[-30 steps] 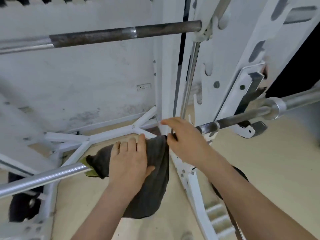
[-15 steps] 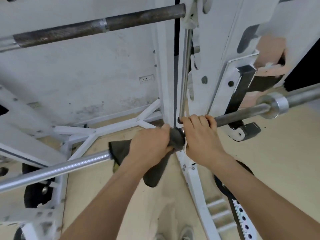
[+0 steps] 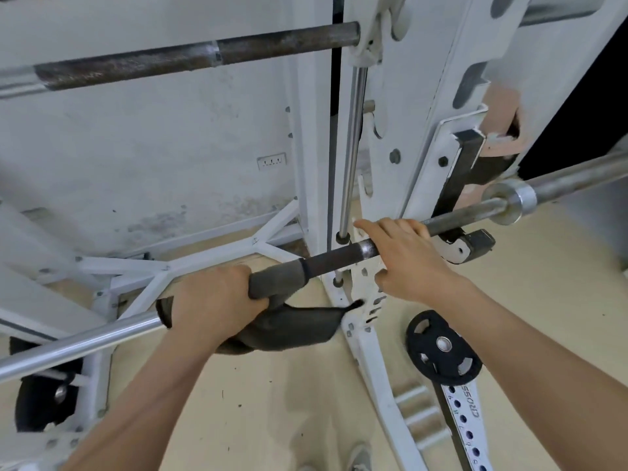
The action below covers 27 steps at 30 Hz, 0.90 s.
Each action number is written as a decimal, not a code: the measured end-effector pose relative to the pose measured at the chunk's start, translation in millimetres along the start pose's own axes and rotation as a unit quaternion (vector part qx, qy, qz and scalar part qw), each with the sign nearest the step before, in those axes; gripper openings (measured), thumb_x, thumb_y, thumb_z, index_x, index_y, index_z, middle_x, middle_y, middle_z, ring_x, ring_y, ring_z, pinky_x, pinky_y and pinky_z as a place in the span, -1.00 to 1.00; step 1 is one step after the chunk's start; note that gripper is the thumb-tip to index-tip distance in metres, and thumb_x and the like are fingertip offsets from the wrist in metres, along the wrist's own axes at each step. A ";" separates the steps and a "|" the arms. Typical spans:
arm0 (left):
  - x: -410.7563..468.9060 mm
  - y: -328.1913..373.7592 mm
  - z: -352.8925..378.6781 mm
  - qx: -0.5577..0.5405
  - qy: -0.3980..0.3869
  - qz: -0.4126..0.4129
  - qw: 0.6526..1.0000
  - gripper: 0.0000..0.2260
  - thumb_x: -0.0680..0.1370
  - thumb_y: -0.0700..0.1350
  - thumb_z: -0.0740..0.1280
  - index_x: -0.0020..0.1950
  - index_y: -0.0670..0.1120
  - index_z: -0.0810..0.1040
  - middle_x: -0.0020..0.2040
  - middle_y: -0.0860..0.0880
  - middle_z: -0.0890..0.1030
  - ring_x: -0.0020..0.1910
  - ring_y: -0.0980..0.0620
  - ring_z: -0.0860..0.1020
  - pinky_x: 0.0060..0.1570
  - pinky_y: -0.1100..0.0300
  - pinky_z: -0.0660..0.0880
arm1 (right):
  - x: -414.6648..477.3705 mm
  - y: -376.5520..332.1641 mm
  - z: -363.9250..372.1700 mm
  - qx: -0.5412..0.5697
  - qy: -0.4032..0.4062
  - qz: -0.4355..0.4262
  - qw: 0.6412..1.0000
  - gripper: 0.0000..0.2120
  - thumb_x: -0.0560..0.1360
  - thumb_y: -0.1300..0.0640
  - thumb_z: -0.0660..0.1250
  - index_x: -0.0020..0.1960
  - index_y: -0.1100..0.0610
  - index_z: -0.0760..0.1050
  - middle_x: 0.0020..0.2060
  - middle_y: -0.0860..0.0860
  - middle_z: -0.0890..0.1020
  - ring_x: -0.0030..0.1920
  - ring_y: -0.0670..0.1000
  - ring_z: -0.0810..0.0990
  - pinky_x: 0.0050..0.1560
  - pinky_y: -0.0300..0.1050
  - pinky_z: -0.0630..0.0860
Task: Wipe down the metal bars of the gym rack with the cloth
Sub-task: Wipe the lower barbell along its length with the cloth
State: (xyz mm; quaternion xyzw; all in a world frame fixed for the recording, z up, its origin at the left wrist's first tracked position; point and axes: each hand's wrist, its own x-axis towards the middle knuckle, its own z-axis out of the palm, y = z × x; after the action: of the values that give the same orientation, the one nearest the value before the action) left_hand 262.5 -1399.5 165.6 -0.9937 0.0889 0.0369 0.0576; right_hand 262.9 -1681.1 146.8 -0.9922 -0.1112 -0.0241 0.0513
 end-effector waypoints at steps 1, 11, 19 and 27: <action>8.8 -3.7 -1.5 -0.037 -0.047 0.021 0.998 -0.74 0.44 0.24 0.25 -0.16 0.06 0.50 -0.30 0.11 0.53 -0.32 0.07 0.48 -0.32 0.17 0.36 | 2.7 -1.9 -0.7 -0.006 0.000 0.004 1.000 -0.26 0.33 0.11 0.38 0.46 -0.05 0.20 0.17 -0.05 0.44 0.24 0.06 0.38 0.38 0.02 0.10; 51.3 44.0 -12.0 -0.057 -0.144 0.115 0.981 -0.71 0.42 0.22 0.34 -0.17 -0.01 0.51 -0.25 0.04 0.55 -0.25 0.03 0.53 -0.24 0.15 0.48 | 6.7 -1.1 1.1 -0.035 -0.005 -0.003 0.999 -0.37 0.34 0.04 0.35 0.38 0.00 0.25 0.12 -0.03 0.43 0.16 0.06 0.38 0.29 0.03 0.17; 55.4 157.3 -10.7 -0.042 0.073 0.101 0.991 -0.86 0.50 -0.06 0.29 0.02 -0.05 0.48 -0.22 -0.01 0.58 -0.24 -0.06 0.58 -0.34 0.13 0.36 | 4.6 9.3 -5.1 0.074 -0.030 -0.031 0.996 -0.18 0.38 0.03 0.32 0.54 0.07 0.03 0.33 0.02 0.26 0.38 0.07 0.20 0.40 0.04 0.03; 8.9 79.3 -26.0 -0.260 0.123 -0.006 0.958 -0.75 0.48 0.07 0.34 0.15 0.15 0.58 0.00 0.10 0.67 0.02 0.00 0.59 -0.02 0.12 0.48 | 5.2 -21.5 -23.6 0.067 0.048 -0.159 0.984 -0.28 0.33 0.00 0.25 0.47 0.11 0.21 0.43 0.08 0.30 0.43 0.12 0.24 0.44 0.11 0.13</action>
State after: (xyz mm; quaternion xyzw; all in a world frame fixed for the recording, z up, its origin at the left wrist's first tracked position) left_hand 258.5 -1481.7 182.0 -0.9718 0.0771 -0.0643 -0.2135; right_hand 262.3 -1661.6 172.7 -0.9539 -0.2664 -0.0722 0.1180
